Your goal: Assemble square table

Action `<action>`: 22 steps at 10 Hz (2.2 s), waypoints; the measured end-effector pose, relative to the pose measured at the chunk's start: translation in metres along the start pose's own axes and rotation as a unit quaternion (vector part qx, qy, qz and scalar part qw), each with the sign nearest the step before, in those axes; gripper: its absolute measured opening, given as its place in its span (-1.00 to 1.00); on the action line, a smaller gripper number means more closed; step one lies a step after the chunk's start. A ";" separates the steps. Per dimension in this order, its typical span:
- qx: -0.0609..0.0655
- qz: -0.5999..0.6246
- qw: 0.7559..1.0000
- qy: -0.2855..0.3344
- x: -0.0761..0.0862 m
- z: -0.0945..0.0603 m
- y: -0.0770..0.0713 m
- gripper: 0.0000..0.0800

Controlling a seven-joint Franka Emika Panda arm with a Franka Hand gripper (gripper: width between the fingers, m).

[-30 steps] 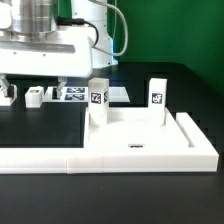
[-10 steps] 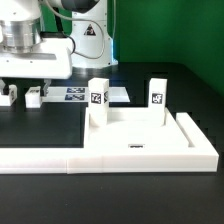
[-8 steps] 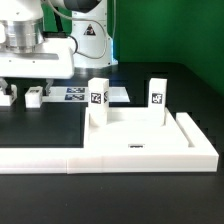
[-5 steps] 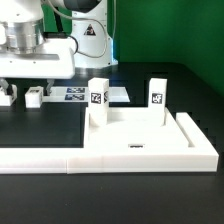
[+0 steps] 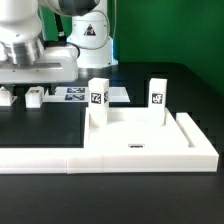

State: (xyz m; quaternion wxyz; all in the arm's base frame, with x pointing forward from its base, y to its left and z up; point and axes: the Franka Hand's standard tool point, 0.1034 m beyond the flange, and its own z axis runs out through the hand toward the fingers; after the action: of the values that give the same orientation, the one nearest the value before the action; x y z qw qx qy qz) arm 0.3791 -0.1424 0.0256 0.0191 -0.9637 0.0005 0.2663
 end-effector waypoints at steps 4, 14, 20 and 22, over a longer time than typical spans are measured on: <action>0.004 -0.004 0.997 -0.081 -0.003 0.005 -0.001 0.62; -0.031 0.023 0.989 -0.141 -0.013 0.019 0.002 0.62; -0.017 0.016 0.989 -0.145 -0.018 0.028 0.005 0.55; -0.006 0.021 0.989 -0.144 -0.019 0.030 0.002 0.10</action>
Offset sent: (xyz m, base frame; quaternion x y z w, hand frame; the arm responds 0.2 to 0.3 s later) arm 0.0000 0.0000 0.0000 0.0000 -0.0650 0.0000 0.9979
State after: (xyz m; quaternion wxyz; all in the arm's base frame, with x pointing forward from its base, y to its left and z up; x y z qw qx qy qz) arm 0.3474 -0.1438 0.0094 0.0076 -0.9153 0.0164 0.4023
